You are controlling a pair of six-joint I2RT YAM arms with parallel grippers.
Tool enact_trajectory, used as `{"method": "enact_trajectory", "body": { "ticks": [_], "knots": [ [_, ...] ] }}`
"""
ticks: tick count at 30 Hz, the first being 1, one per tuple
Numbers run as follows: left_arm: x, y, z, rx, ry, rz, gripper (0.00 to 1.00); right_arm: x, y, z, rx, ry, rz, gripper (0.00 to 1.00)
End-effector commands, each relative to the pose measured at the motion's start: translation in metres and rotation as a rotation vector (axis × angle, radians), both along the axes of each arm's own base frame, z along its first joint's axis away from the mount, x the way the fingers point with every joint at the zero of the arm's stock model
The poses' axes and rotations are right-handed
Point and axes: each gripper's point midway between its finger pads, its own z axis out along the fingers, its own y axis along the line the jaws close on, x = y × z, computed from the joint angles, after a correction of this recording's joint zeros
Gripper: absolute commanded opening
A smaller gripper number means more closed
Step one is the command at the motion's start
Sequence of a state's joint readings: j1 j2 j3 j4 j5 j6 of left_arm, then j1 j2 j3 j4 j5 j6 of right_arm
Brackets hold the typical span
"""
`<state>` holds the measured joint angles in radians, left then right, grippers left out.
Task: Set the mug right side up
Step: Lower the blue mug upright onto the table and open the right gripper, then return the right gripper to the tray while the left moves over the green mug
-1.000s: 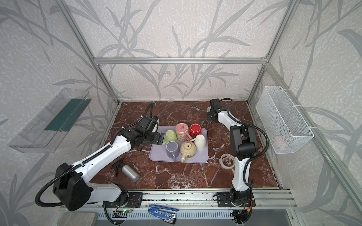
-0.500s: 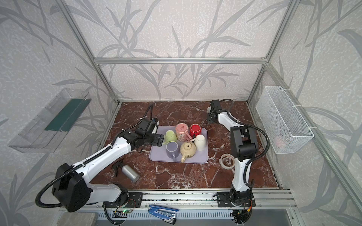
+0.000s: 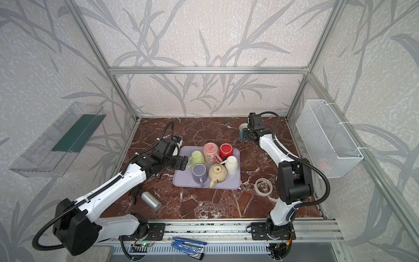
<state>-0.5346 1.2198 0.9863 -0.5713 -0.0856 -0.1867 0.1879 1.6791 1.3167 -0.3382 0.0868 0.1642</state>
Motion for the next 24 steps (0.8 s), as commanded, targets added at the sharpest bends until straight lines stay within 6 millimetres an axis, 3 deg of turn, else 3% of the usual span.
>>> {"method": "enact_trajectory", "body": {
  "ticks": [1,8,13,16,21,24],
  "knots": [
    [-0.006,0.009,0.013,0.025,-0.040,-0.014,0.94,-0.014,0.002,0.033,0.041,-0.088,0.013,0.56],
    [-0.020,0.008,0.018,0.018,-0.030,-0.071,0.80,-0.062,0.026,0.060,0.116,-0.193,0.111,0.56],
    [-0.030,0.000,0.017,-0.007,0.010,-0.134,0.61,-0.100,0.057,0.056,0.210,-0.221,0.204,0.56],
    [-0.034,0.000,0.014,-0.005,0.031,-0.150,0.57,-0.121,0.076,0.047,0.284,-0.221,0.256,0.55],
    [-0.038,0.001,0.004,0.017,0.063,-0.160,0.59,-0.148,0.103,0.036,0.344,-0.208,0.346,0.55],
    [-0.039,-0.005,-0.001,0.021,0.082,-0.211,0.72,-0.157,0.110,0.035,0.364,-0.208,0.381,0.56]
  ]
}}
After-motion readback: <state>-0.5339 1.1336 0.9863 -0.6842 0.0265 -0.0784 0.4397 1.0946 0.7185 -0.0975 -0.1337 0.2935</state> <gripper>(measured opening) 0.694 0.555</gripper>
